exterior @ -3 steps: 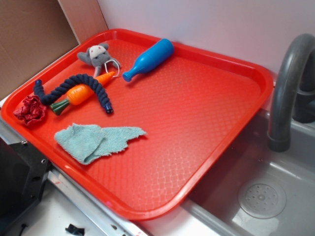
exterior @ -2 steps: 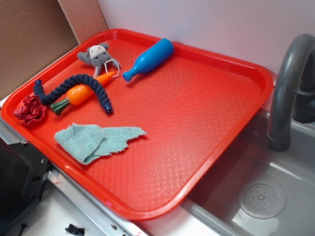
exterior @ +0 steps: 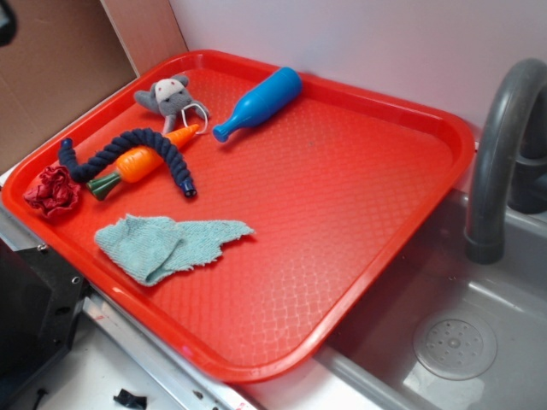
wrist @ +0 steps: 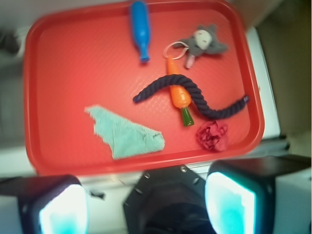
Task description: Grab the blue rope.
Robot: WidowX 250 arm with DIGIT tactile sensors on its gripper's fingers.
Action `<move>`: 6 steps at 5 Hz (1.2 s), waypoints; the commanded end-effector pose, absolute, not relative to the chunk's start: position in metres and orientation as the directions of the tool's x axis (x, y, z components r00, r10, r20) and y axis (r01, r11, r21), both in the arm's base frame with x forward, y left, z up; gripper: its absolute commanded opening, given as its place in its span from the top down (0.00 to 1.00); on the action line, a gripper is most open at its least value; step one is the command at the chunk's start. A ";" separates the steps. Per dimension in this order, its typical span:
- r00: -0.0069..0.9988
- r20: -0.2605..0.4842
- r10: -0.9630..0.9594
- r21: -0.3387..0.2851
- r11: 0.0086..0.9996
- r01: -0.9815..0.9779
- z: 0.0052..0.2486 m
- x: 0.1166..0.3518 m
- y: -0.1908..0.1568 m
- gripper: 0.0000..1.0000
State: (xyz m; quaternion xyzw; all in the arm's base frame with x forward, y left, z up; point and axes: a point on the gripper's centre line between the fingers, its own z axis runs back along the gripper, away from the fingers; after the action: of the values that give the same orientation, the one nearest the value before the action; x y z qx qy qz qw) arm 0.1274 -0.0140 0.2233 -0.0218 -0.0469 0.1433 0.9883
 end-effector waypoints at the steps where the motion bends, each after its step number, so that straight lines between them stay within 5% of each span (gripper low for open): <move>1: 0.686 0.193 0.702 -0.163 0.712 -0.683 0.182 0.160 -0.005 0.00; 3: 0.353 0.188 0.917 -0.239 0.391 -0.889 0.117 0.196 0.010 0.00; 6: 0.390 0.197 0.899 -0.127 0.418 -0.899 0.044 0.224 0.022 0.00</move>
State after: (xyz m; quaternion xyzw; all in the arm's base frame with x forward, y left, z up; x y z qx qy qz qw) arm 0.2218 0.0151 0.0370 0.0096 -0.1035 0.5297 0.8418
